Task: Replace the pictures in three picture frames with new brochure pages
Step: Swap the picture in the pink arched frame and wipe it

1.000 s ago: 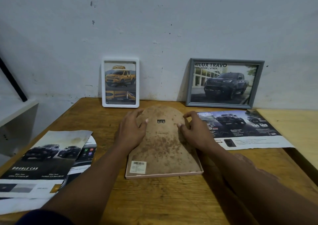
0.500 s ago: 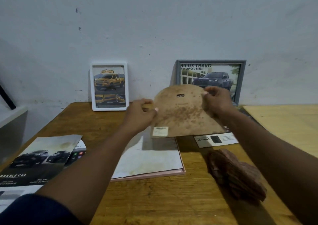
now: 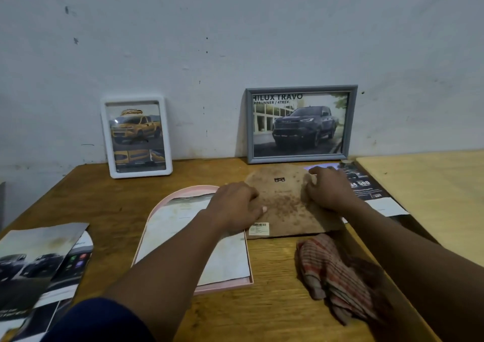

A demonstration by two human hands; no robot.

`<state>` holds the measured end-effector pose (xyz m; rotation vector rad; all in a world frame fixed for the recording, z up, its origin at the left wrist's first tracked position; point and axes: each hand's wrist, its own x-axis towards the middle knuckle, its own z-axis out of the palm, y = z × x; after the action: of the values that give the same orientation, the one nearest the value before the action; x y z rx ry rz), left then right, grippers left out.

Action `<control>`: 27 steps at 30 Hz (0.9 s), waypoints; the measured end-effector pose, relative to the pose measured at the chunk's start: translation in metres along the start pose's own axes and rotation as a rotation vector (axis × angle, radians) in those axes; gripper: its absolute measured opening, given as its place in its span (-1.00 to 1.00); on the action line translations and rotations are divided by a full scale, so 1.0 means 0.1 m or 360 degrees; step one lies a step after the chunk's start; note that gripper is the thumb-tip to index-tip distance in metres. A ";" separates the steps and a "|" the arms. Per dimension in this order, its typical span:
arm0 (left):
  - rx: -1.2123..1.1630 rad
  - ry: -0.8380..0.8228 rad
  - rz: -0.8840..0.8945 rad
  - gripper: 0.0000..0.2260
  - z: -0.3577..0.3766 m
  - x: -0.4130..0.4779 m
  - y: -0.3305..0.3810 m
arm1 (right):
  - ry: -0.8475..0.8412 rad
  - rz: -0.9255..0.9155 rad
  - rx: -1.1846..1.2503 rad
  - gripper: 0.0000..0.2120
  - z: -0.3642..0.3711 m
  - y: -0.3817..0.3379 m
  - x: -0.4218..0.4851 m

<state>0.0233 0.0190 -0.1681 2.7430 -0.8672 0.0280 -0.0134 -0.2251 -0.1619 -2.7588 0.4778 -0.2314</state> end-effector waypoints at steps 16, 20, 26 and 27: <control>0.0080 -0.0047 -0.0053 -0.53 -0.05 -0.33 -0.06 | -0.0236 -0.0315 -0.0209 -0.52 -0.01 -0.48 -0.61; -0.0002 0.0029 -0.0205 -0.47 -0.26 -0.56 -0.26 | -0.0223 -0.0446 0.0038 -0.59 -0.02 -0.93 -0.57; -0.0167 0.0222 -0.0460 -0.45 -0.34 -0.98 -0.85 | -0.0326 -0.0497 0.0031 -0.57 0.23 -1.48 -0.63; -0.0215 0.0227 -0.0508 -0.44 -0.32 -1.06 -0.94 | -0.0346 -0.0500 -0.0013 -0.53 0.29 -1.52 -0.65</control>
<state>-0.0085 0.1606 -0.1704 2.6787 -0.3735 0.0985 -0.0228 -0.0587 -0.1434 -2.8122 -0.0113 -0.0011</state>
